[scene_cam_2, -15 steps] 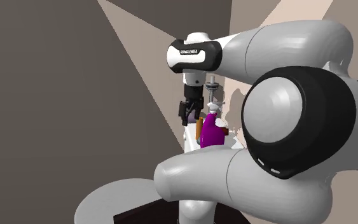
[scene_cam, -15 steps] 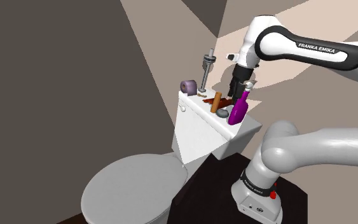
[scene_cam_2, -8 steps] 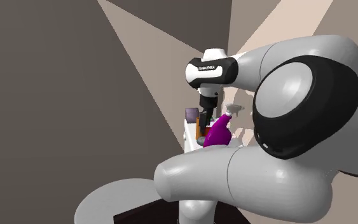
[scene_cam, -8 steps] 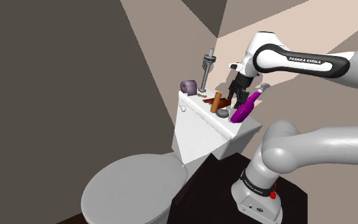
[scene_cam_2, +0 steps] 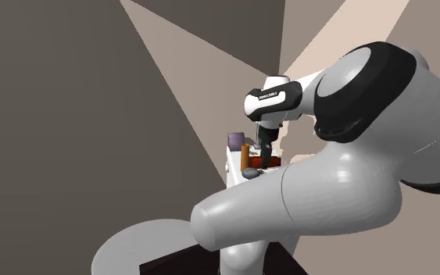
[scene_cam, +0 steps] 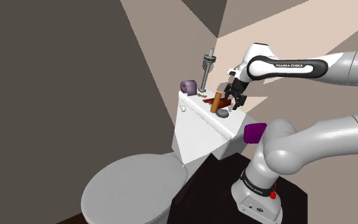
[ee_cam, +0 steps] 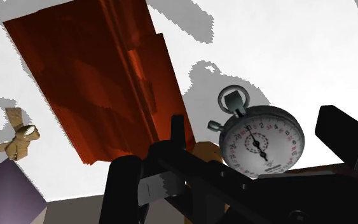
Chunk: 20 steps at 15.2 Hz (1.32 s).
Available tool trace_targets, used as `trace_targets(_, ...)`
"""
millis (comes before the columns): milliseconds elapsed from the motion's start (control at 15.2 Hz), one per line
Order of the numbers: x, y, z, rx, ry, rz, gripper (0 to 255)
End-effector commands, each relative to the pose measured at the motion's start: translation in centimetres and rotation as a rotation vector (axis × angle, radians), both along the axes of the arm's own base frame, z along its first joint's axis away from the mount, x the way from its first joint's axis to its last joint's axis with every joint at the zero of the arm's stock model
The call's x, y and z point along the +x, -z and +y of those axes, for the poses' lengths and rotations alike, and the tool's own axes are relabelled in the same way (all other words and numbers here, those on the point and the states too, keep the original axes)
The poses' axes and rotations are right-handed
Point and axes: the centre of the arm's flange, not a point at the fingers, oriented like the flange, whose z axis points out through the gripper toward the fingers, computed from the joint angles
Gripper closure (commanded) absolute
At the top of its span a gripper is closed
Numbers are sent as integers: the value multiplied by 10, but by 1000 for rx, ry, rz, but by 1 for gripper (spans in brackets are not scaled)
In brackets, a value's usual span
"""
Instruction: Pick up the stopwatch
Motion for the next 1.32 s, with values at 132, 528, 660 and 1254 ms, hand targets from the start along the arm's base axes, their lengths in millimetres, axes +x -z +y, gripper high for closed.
trace_targets(132,2,20,-3,-3,-14,-3,0)
trace_targets(528,3,40,-3,-3,-14,-3,255)
trace_targets(660,2,40,-3,-3,-14,-3,255)
trace_targets(1254,2,29,-3,-3,-14,-3,255)
